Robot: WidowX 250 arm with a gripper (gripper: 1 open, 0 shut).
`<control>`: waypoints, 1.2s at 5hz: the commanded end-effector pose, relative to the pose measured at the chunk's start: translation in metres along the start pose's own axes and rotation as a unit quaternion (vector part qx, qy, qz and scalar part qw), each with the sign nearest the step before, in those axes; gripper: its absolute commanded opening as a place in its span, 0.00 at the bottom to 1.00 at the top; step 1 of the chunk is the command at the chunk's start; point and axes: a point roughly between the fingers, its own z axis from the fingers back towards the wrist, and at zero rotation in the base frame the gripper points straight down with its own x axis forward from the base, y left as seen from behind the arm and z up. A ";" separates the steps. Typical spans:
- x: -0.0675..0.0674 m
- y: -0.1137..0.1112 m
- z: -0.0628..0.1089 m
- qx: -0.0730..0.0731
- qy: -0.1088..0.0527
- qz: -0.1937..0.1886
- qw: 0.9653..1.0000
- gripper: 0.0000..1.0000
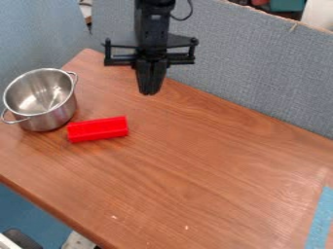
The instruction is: Move the red object from the metal pot to the table
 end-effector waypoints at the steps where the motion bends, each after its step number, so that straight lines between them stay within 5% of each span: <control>1: -0.001 -0.002 0.006 0.035 -0.030 -0.131 0.990 1.00; 2: -0.007 0.003 -0.001 0.037 -0.044 -0.252 0.966 1.00; 3: -0.036 -0.001 -0.009 0.045 -0.043 -0.300 0.952 1.00; 4: -0.053 0.005 -0.010 0.046 -0.033 -0.322 0.945 1.00; 5: -0.064 0.033 0.005 0.052 -0.044 -0.430 0.900 1.00; 6: -0.066 0.070 -0.005 0.057 -0.031 -0.486 0.872 1.00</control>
